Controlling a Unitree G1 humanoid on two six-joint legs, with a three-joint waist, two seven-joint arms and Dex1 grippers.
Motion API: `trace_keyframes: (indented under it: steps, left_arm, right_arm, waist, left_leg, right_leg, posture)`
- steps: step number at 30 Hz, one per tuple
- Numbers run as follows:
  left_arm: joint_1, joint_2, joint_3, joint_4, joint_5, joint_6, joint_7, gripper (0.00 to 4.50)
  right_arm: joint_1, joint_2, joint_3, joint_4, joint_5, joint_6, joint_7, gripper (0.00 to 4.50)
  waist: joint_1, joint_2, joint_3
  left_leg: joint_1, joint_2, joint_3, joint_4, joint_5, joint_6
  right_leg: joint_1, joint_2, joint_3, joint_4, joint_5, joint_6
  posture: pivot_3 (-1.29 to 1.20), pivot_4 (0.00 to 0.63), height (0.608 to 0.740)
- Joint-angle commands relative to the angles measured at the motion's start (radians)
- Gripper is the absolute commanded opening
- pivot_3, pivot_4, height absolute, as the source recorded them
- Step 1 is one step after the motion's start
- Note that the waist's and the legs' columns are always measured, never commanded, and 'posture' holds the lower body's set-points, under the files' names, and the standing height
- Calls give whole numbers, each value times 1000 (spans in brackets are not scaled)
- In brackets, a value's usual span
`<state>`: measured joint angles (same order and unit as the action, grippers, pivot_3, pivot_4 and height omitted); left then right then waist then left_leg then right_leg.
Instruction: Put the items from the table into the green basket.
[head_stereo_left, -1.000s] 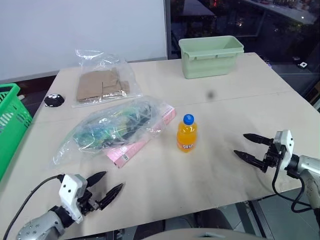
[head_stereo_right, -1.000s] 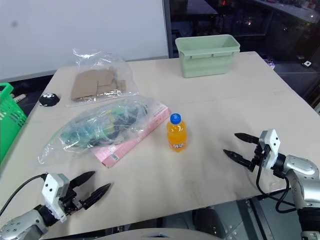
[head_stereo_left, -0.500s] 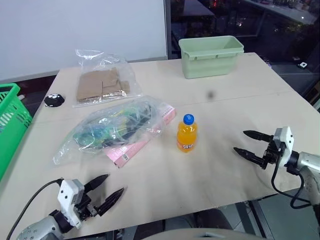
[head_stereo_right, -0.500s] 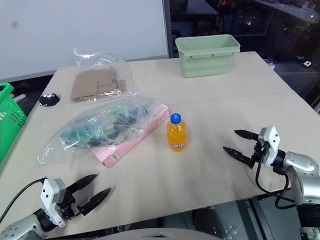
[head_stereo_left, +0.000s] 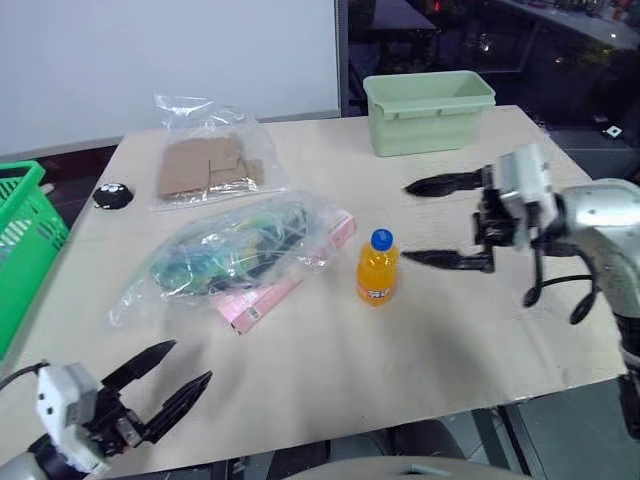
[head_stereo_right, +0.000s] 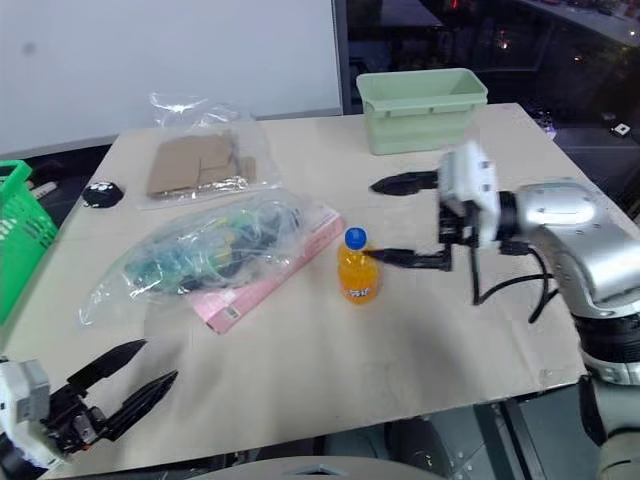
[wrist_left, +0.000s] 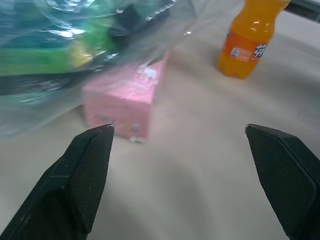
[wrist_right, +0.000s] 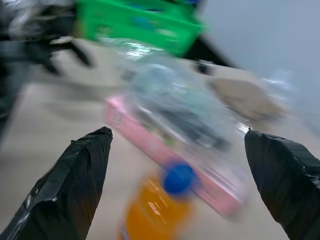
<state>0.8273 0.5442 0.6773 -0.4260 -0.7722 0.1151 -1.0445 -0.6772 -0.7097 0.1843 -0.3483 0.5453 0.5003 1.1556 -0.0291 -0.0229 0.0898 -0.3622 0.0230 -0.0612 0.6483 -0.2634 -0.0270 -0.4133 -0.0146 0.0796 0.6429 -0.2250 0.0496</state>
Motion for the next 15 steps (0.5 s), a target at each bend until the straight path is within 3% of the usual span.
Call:
trace_keyframes:
  steps: [1,5,10,15]
  left_arm:
    - [31,8,105,-30,-44,0,-17,4373]
    - [62,-25,200,-46,-59,-9,15,4373]
    - [114,-93,285,-67,-93,-19,23,4373]
    - [153,-153,318,-92,-143,-22,11,4373]
  right_arm:
    - [-137,31,159,39,-188,-70,26,4500]
    - [-244,130,253,117,-276,-106,30,4500]
    - [-321,165,399,181,-517,-74,-33,4500]
    - [-377,233,442,259,-648,-47,-87,4500]
  waist:
    - [9,0,0]
    - [26,-4,-4]
    - [59,-8,-6]
    - [88,-11,-8]
  left_leg:
    - [0,0,0,0,0,0]
    - [0,0,-1,0,0,0]
    - [-1,0,-1,-1,0,0]
    - [0,0,-2,0,0,0]
  right_leg:
    - [0,0,0,0,0,0]
    - [0,0,-2,0,0,0]
    - [0,-1,-3,0,0,0]
    - [-1,-1,-4,0,0,0]
  posture:
    - [196,11,740]
    - [255,3,740]
    - [311,0,740]
    - [342,0,740]
